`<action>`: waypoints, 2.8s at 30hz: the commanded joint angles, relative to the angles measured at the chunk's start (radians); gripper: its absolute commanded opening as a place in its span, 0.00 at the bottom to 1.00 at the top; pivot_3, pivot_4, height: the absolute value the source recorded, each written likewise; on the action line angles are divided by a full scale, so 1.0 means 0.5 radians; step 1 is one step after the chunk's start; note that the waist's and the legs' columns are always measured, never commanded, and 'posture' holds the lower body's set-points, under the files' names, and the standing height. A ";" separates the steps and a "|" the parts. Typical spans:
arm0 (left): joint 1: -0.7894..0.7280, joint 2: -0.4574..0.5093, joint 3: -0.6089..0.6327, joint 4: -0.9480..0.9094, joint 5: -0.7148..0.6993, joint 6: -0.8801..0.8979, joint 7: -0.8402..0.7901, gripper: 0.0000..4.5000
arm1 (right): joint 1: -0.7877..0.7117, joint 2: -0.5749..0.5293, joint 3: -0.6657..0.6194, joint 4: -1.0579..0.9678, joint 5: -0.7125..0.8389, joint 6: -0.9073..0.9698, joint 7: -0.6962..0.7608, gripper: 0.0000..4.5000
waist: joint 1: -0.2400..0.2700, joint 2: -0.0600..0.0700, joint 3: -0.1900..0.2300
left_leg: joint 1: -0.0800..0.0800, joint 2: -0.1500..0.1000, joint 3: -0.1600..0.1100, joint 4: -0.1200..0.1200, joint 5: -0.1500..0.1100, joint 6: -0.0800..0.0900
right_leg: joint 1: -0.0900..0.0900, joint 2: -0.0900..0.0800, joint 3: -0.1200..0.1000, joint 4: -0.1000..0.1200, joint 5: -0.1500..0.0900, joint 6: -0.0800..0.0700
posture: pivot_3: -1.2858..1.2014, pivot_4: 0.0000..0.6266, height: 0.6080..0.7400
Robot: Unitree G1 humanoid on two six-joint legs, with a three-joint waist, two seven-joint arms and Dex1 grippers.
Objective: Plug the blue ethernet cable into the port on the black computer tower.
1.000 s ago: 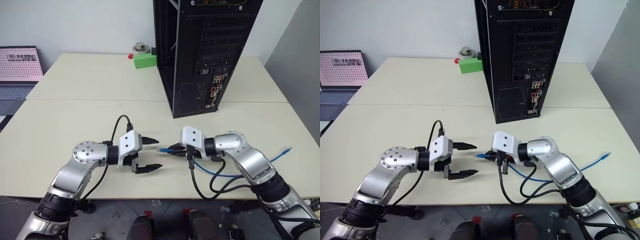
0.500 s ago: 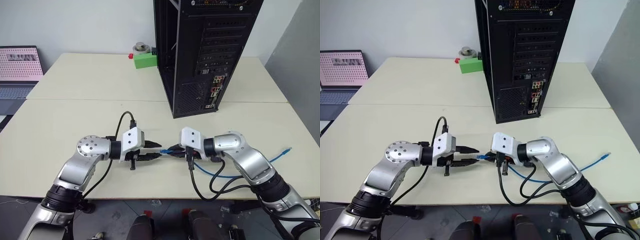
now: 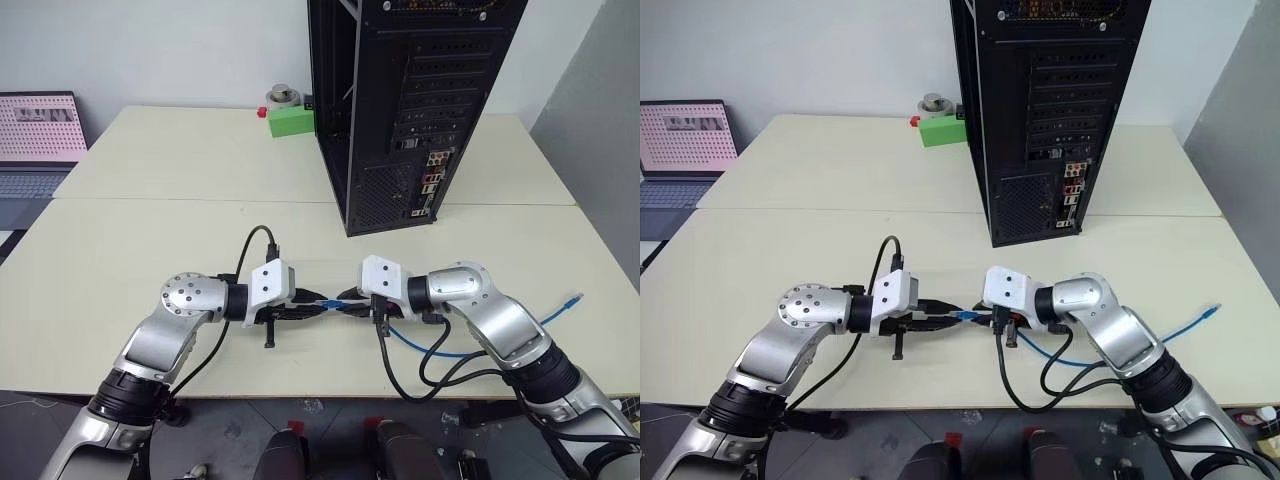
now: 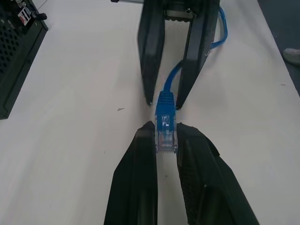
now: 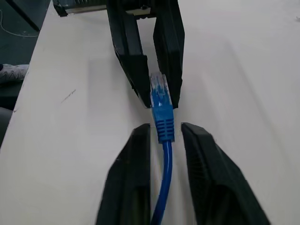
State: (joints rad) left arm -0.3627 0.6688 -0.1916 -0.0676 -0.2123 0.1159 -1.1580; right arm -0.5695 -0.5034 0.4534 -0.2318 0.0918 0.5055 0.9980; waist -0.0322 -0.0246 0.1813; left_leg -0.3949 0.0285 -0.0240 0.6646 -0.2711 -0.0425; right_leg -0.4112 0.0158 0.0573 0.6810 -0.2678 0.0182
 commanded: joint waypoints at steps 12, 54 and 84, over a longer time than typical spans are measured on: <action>-0.142 -0.100 0.072 0.690 0.922 -2.313 0.773 0.07 | 0.254 -0.299 -0.718 -0.408 0.709 0.489 0.080 0.69 | 0.013 0.000 0.000 | -0.001 0.001 -0.002 0.001 0.000 0.000 | 0.002 -0.007 0.002 0.000 0.001 -0.001 | 0.52 0.24 1.00; -0.295 -0.033 0.088 0.859 1.675 -2.800 1.867 0.07 | 0.128 0.161 -0.671 -0.217 1.102 0.792 -0.343 0.00 | 0.007 0.000 -0.001 | -0.005 0.002 -0.010 0.001 0.000 0.000 | 0.003 -0.010 -0.020 0.002 0.001 0.000 | 0.52 0.24 1.00; -0.107 -0.301 -0.088 -0.218 0.060 -0.003 1.177 1.00 | 0.218 0.391 -0.914 -0.368 0.295 0.493 -1.629 0.00 | 0.004 0.001 -0.001 | -0.007 -0.001 -0.013 0.002 0.001 0.000 | 0.003 -0.008 -0.022 0.002 0.001 0.000 | 0.52 0.24 1.00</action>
State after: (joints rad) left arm -0.3876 0.5440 -0.2601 -0.0859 -0.1492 -0.0160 -0.5983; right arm -0.4510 -0.3328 0.0149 -0.3559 0.2796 0.7560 0.2595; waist -0.0301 -0.0244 0.1810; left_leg -0.3985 0.0282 -0.0307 0.6654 -0.2708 -0.0426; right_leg -0.4096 0.0120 0.0466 0.6820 -0.2673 0.0184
